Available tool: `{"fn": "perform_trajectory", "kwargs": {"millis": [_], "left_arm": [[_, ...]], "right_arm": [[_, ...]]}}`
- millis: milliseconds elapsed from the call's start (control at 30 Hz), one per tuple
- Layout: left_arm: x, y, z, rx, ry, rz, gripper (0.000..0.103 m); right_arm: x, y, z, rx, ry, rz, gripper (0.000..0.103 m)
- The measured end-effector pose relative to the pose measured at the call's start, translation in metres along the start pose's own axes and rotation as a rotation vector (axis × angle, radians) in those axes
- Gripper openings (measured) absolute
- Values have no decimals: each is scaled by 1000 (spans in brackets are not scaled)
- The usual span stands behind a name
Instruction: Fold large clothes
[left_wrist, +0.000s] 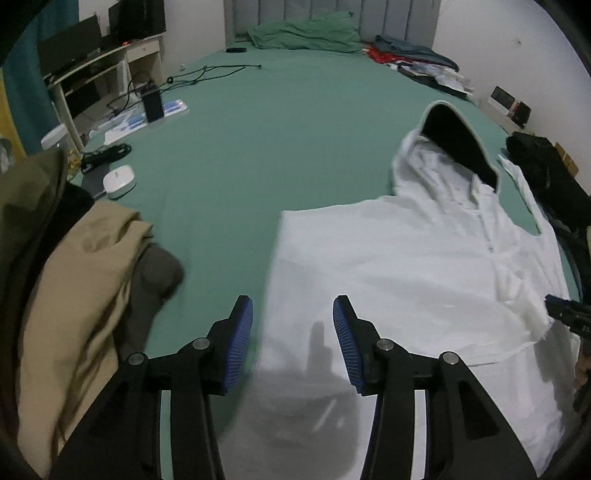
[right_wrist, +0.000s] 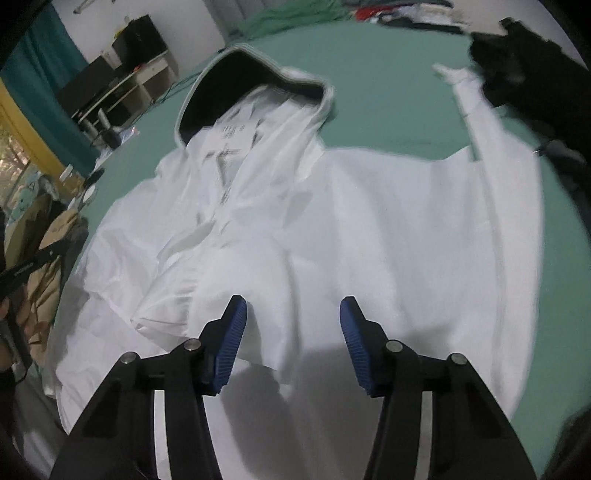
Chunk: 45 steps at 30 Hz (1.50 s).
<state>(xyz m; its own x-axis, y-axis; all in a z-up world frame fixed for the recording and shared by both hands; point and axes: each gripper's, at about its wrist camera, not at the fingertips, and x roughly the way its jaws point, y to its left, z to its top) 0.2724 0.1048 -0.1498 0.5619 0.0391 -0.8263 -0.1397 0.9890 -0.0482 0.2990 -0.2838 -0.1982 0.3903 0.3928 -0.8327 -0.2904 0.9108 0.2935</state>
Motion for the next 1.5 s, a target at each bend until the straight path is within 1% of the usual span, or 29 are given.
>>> {"fn": "perform_trajectory", "kwargs": {"millis": [67,100,133,167,200,233,267,300,333,400,467,500,567,600,633,667,733,767,800,833,867,933,1067,1167,1233,1267,1333,1433,1500], "left_arm": [[12,15,-1,-13,6,-12,48],[18,20,-2,-21,2,-17,48],[24,24,-3,-32,1,-23,48],[32,29,-4,-49,11,-32,48],[42,30,-4,-68,39,-39,48],[55,30,-2,-93,91,-56,48],[61,29,0,-104,112,-77,48],[63,28,4,-104,98,-74,48],[64,25,7,-85,80,-59,48],[65,19,10,-58,69,-58,48],[69,16,12,-51,63,-63,48],[72,14,12,-45,60,-53,48],[74,12,12,-23,34,-30,48],[76,9,13,-8,29,-16,48],[77,7,13,3,18,-2,48],[79,6,14,5,12,3,48],[80,6,13,16,-1,17,48],[79,5,13,21,-4,22,48],[79,5,13,26,-6,26,48],[78,4,13,32,-5,35,48],[78,4,13,36,-2,45,48],[78,5,13,41,3,67,48],[78,11,14,32,6,97,48],[77,13,14,40,5,134,48],[76,17,14,34,4,162,48],[76,19,15,29,4,173,48],[77,24,16,24,6,209,48],[76,30,18,-6,14,193,49],[72,33,20,-38,9,162,49]], "right_arm": [[12,11,0,-20,20,15,52],[14,15,0,-32,19,15,44],[16,17,-1,-42,17,10,27],[17,17,-1,-44,15,-1,18],[16,15,-1,-36,12,-19,8],[10,13,-1,-32,-1,-37,7],[4,13,0,-45,-16,-60,6],[-5,15,3,-72,-38,-96,6],[-15,18,7,-101,-66,-140,6],[-32,24,16,-151,-122,-215,6],[-53,31,28,-224,-193,-328,6],[-57,34,32,-253,-210,-375,6],[-59,32,36,-287,-221,-446,6],[-54,25,35,-287,-209,-487,6],[-48,18,34,-275,-183,-502,7],[-37,7,31,-245,-133,-506,7],[-19,-7,26,-202,-52,-490,12],[-9,-15,22,-188,-14,-484,12],[-5,-19,20,-182,3,-483,14],[-1,-23,19,-173,19,-476,19],[-2,-25,18,-167,22,-472,22],[-12,-29,22,-152,-4,-467,31],[-31,-37,34,-123,-61,-482,32],[-32,-45,36,-96,-74,-497,32],[-21,-51,34,-82,-55,-491,32],[-12,-55,31,-81,-22,-495,32],[-7,-54,27,-86,-12,-501,32],[-13,-53,30,-97,-17,-519,33],[-24,-57,35,-68,-54,-518,34]]}}
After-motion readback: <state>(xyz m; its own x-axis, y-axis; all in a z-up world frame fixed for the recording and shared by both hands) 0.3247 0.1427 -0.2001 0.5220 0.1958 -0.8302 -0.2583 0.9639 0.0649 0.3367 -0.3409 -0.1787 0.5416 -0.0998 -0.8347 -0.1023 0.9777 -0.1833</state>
